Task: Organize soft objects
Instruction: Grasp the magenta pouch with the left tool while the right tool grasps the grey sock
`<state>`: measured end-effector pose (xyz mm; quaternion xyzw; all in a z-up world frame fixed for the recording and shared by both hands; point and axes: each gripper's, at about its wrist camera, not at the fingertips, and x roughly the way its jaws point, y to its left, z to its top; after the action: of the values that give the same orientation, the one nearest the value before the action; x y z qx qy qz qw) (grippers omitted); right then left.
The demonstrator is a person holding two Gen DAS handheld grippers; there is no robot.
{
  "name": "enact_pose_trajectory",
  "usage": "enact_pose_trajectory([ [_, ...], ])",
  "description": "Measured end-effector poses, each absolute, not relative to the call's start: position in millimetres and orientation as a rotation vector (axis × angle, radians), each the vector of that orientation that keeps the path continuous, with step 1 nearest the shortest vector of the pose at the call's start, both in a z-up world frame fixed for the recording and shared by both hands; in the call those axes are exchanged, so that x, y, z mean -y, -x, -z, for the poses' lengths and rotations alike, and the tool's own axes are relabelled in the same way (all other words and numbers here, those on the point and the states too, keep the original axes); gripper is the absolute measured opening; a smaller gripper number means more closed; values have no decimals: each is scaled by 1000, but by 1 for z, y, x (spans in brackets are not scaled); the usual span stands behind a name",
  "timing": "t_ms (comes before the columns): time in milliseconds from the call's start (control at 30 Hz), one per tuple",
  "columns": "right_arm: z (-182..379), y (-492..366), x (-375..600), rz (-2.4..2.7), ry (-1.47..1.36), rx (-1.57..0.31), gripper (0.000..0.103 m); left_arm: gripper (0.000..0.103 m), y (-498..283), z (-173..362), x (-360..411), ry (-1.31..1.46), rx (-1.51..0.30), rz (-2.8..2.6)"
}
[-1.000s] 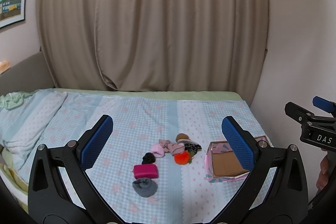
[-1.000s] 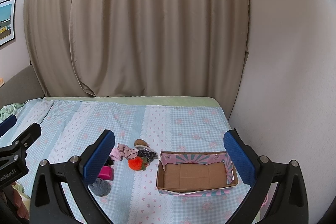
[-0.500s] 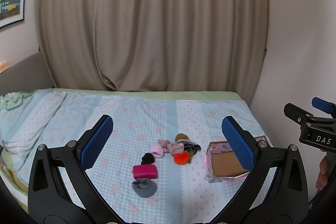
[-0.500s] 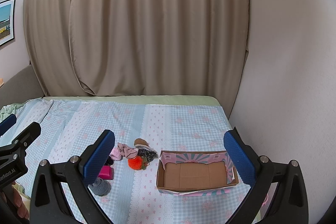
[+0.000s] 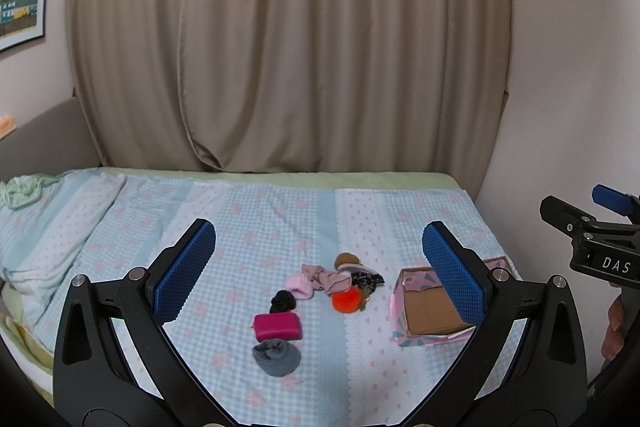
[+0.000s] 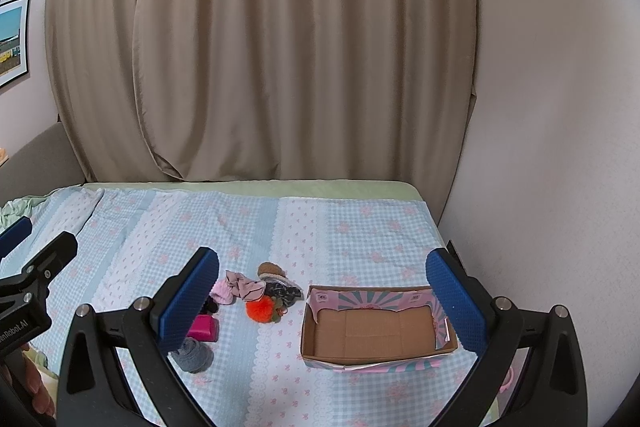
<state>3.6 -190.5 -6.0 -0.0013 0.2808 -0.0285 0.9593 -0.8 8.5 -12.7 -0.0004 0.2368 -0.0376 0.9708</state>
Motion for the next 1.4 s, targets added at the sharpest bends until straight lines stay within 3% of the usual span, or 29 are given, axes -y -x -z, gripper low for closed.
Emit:
enact_pose_trajectory([
  [300,21,-10,165,11,-6,-623,103,102,-19,35,-39,-69,-549,138],
  [533,67,-30,131,-7,-56,-734,103,102,-65,83,-87,-158,-679,243],
  [933,211,-68,48,-57,-120,-936,103,102,-185,234,-142,-260,-934,490],
  [1233,322,-84,-6,-156,-148,-1060,103,102,-242,364,-133,-257,-1146,686],
  [1400,382,-97,-41,-189,-132,-1105,103,96,-256,434,-119,-295,-1250,757],
])
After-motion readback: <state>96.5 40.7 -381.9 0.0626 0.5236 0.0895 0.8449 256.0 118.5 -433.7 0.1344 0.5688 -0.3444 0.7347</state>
